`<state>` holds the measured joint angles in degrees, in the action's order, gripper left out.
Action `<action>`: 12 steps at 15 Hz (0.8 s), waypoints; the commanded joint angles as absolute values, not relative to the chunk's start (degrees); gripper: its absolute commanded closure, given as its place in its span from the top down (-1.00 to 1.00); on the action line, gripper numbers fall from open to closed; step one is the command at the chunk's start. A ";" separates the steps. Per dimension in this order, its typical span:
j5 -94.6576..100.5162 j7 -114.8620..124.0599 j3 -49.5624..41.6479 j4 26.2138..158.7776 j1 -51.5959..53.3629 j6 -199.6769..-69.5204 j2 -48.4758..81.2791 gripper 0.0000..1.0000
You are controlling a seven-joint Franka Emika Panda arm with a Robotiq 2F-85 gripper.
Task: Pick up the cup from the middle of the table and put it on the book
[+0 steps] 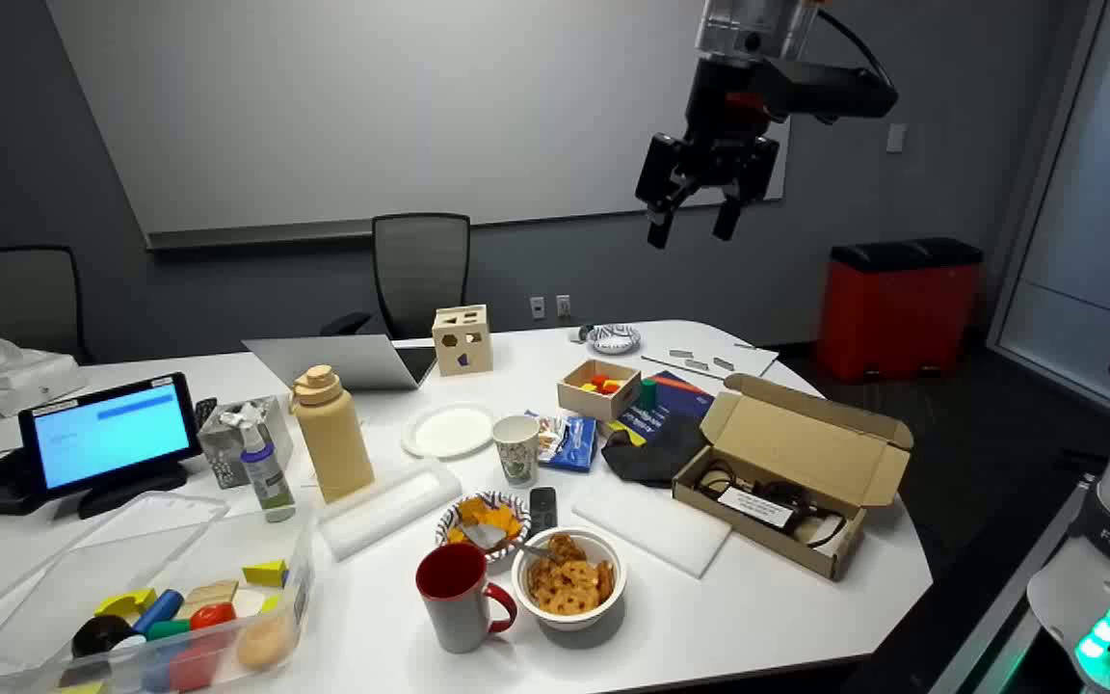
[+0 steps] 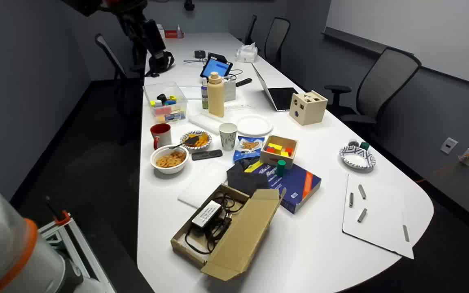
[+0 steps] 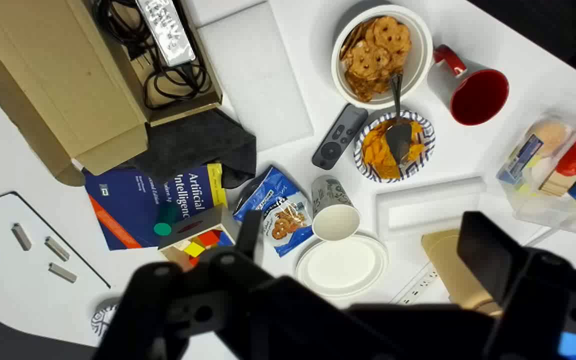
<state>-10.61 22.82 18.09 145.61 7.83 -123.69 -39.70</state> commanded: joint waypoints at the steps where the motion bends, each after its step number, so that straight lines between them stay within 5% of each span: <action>1: -10.25 23.07 17.70 145.47 8.24 -123.55 -39.60 1.00; 12: -9.79 -5.48 2.63 125.00 7.03 -129.31 -11.11 1.00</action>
